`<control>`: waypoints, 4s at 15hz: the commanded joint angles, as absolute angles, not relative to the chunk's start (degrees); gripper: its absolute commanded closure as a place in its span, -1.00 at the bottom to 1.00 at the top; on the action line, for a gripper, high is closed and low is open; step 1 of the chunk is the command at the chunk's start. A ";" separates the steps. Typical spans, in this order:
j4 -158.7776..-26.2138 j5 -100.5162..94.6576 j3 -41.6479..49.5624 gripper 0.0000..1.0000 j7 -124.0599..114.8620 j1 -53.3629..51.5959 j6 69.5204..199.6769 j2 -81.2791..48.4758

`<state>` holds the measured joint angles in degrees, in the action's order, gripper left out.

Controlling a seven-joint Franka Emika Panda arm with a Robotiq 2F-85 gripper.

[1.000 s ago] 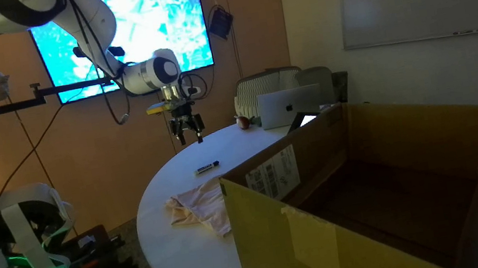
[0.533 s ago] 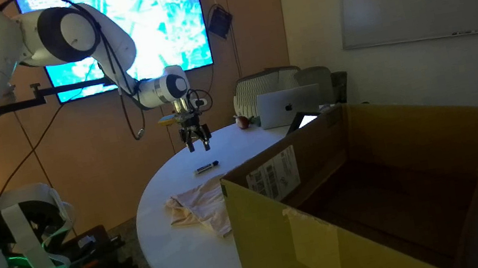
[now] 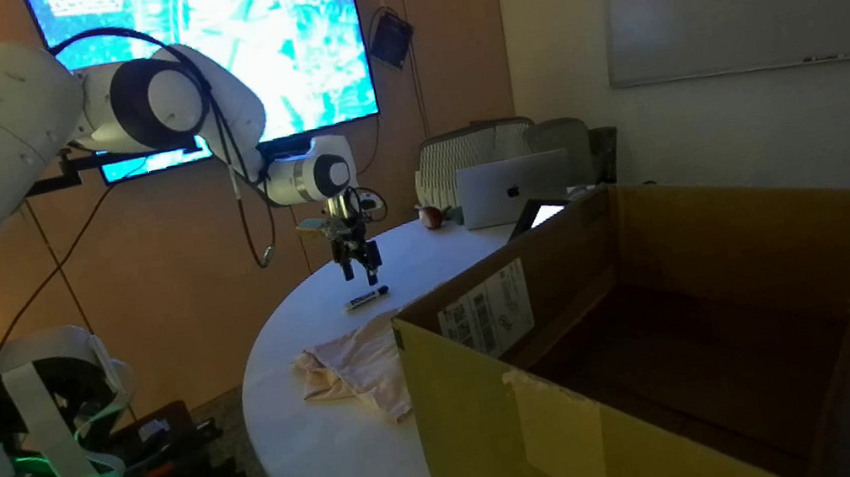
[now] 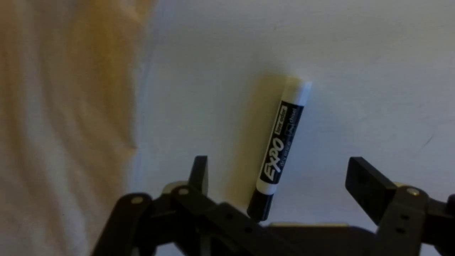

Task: Put the marker on the cloth and wrap it up, the put the cloth in the box

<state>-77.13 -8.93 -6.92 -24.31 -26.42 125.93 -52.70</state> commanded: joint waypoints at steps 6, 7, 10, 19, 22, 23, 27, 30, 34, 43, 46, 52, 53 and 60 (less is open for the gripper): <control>-73.86 -7.12 -7.10 -1.00 -16.09 -26.35 130.90 -58.32; -73.77 -7.40 -6.85 -1.00 -15.35 -26.49 130.57 -58.82; -73.54 -7.55 -6.51 -1.00 -14.08 -26.59 130.55 -59.95; -72.05 -7.58 -6.17 -0.17 -13.57 -26.97 128.49 -60.34; -71.51 -7.52 -6.27 0.32 -13.42 -26.97 127.22 -60.20; -71.39 -7.44 -6.38 0.50 -13.26 -26.90 126.69 -60.06; -71.25 -7.20 -6.82 0.89 -12.41 -26.67 124.97 -59.45; -71.41 -7.08 -6.98 0.82 -12.01 -26.59 123.41 -58.83; -72.06 -6.96 -7.02 0.83 -12.09 -26.41 120.08 -57.22; -83.67 -8.34 -4.54 0.83 -14.26 -24.34 120.40 -47.95; -89.39 -8.79 -3.04 0.83 -15.78 -23.27 122.10 -44.36; -98.75 -12.98 1.89 0.82 -22.42 -22.98 131.15 -39.85; -99.82 -14.46 2.89 0.82 -23.61 -23.13 132.22 -39.44; -101.89 -20.60 6.73 0.81 -27.14 -22.83 135.22 -41.79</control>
